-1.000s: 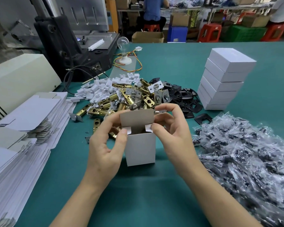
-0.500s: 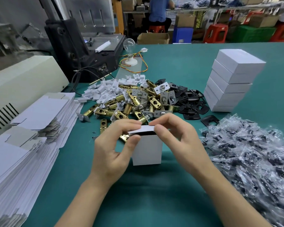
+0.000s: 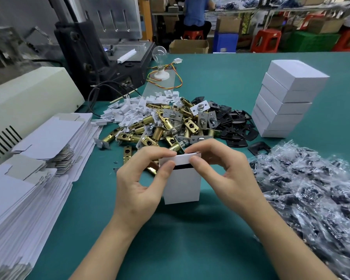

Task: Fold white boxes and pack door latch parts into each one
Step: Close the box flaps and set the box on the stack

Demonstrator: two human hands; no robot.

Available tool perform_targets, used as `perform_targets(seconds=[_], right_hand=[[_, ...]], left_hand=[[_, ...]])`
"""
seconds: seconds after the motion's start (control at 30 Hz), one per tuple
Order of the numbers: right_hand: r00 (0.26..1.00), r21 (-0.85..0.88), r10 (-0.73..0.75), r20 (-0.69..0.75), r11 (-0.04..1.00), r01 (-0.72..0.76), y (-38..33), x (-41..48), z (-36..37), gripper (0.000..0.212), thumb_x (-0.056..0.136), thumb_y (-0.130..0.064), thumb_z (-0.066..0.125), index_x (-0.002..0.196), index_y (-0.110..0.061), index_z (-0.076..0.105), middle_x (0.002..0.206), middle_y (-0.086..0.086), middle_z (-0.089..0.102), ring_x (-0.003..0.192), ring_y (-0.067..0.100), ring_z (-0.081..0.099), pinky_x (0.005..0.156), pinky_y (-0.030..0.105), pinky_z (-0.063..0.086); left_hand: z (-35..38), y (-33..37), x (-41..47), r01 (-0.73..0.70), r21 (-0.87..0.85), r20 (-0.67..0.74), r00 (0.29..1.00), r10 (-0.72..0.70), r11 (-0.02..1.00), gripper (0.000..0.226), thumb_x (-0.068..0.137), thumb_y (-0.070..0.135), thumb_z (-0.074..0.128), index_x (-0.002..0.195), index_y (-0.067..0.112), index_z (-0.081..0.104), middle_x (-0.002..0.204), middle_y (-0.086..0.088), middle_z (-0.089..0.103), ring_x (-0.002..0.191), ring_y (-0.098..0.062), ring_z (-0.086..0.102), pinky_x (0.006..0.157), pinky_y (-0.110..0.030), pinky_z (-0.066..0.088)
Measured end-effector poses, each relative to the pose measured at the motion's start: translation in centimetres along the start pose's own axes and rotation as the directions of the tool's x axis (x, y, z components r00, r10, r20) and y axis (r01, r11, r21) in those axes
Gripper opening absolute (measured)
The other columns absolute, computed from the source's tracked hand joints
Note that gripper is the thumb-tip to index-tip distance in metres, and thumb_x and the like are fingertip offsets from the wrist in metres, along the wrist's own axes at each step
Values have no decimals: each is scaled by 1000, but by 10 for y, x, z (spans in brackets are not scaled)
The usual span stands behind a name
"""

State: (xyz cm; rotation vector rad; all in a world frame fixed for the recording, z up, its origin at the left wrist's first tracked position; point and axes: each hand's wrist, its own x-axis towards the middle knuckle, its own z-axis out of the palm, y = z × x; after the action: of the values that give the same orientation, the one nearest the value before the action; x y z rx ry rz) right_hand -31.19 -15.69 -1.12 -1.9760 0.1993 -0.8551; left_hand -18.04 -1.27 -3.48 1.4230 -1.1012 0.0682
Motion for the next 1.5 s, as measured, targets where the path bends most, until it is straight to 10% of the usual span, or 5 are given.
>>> perform_targets(seconds=[1.5], right_hand=[[987,19,49,150,998,-53,5,0,-26,21,99,-10,65,110,-21,78,117,-16,75,116,7,68,93,33,57]], left_hand=[[-3,-5,3,92,-84,119,990,-82,992,21,102,24,58,104,24,79,113,3,72,114,-30,67,91,-38,54]])
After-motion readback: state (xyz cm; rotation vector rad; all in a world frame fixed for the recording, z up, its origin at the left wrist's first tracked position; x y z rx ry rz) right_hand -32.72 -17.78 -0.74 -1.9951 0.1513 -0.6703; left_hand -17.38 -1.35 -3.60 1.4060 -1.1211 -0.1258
